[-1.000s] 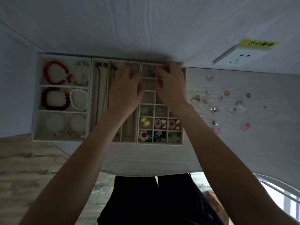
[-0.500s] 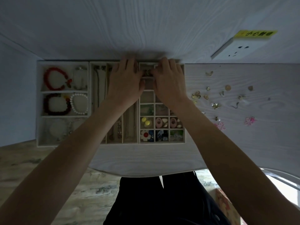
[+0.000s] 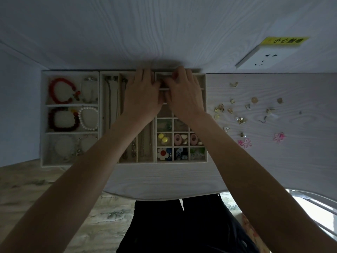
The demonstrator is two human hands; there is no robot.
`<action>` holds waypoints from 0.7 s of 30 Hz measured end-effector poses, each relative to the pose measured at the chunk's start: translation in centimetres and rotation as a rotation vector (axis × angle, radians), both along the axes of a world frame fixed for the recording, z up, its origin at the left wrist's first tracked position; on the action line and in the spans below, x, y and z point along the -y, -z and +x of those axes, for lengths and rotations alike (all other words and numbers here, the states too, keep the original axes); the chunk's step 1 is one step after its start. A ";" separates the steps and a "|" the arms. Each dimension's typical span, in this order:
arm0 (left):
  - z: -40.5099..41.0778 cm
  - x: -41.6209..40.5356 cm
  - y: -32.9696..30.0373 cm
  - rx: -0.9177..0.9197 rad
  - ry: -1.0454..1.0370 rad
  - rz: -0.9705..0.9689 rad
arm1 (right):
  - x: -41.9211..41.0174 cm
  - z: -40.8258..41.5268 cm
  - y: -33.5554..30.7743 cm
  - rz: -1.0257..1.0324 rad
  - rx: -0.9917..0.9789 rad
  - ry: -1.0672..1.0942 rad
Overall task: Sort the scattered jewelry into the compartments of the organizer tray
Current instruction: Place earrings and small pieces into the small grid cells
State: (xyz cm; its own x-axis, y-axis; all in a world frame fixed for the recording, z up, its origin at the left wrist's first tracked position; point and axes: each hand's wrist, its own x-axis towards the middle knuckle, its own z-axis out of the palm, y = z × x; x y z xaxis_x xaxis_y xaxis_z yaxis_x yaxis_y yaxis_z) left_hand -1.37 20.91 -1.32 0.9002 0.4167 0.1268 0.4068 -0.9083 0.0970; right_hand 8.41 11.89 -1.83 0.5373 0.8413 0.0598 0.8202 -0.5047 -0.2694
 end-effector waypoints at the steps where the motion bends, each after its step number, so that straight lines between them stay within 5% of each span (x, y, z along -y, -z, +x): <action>1: -0.1 0.1 0.1 0.005 0.001 0.004 | -0.2 0.1 0.2 -0.021 0.004 0.001; 21: -0.4 -0.8 -0.1 -0.044 -0.035 -0.111 | -0.3 0.4 -0.2 0.057 -0.121 0.044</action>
State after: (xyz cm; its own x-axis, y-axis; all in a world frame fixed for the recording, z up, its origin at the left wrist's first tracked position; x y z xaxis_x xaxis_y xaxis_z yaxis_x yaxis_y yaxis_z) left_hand -1.79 21.68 -1.24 0.8886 0.4571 0.0385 0.4441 -0.8782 0.1778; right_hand 8.80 12.24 -1.58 0.5800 0.8137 0.0391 0.7571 -0.5207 -0.3945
